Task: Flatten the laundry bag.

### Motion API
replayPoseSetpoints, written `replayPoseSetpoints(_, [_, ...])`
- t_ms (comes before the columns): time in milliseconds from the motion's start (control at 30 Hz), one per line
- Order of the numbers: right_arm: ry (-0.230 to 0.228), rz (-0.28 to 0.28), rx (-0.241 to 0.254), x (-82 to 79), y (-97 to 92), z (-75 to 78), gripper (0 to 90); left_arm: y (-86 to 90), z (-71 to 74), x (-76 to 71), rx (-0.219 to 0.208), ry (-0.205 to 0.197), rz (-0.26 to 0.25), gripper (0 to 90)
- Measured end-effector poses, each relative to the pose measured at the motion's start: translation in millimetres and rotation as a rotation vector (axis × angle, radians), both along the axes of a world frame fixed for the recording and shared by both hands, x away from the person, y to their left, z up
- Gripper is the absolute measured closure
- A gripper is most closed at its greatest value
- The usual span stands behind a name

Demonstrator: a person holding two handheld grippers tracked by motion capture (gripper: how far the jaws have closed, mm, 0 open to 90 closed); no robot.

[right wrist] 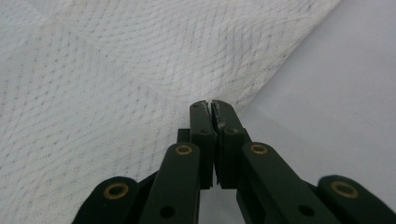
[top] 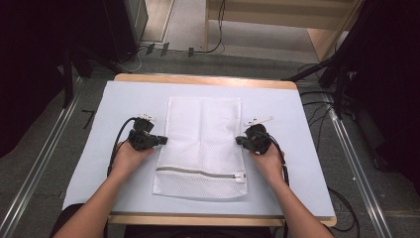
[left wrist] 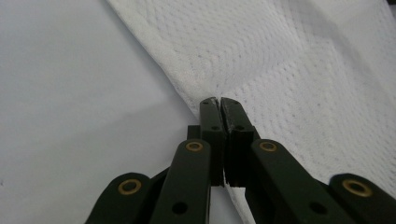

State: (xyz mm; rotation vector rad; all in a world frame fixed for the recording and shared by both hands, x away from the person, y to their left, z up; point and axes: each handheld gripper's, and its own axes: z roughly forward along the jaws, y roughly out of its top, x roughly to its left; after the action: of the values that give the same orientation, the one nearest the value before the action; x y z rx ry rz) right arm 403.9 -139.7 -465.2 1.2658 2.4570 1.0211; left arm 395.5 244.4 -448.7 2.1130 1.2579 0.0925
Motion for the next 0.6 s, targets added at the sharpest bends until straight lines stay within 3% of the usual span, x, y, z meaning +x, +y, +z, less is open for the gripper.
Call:
replayPoseSetpoints(233, [-0.023, -0.017, 0.029, 18.4, 0.8, -0.1, 89.5, 4.3, 1.4, 12.5, -0.015, -0.011, 0.031, 89.5])
replayPoseSetpoints(267, [-0.01, -0.026, 0.036, 23.6, 1.5, 0.2, 89.5, 5.0, 1.1, 14.0, -0.018, -0.013, 0.037, 89.5])
replayPoseSetpoints(500, [-0.025, -0.045, 0.069, 33.0, 2.4, -1.4, 89.4, 14.7, 0.6, 20.0, -0.024, -0.022, 0.067, 89.5])
replayPoseSetpoints(600, [-0.024, -0.047, 0.05, 34.3, 1.4, -3.6, 88.7, 17.2, -0.2, 22.4, -0.05, -0.021, 0.067, 88.8])
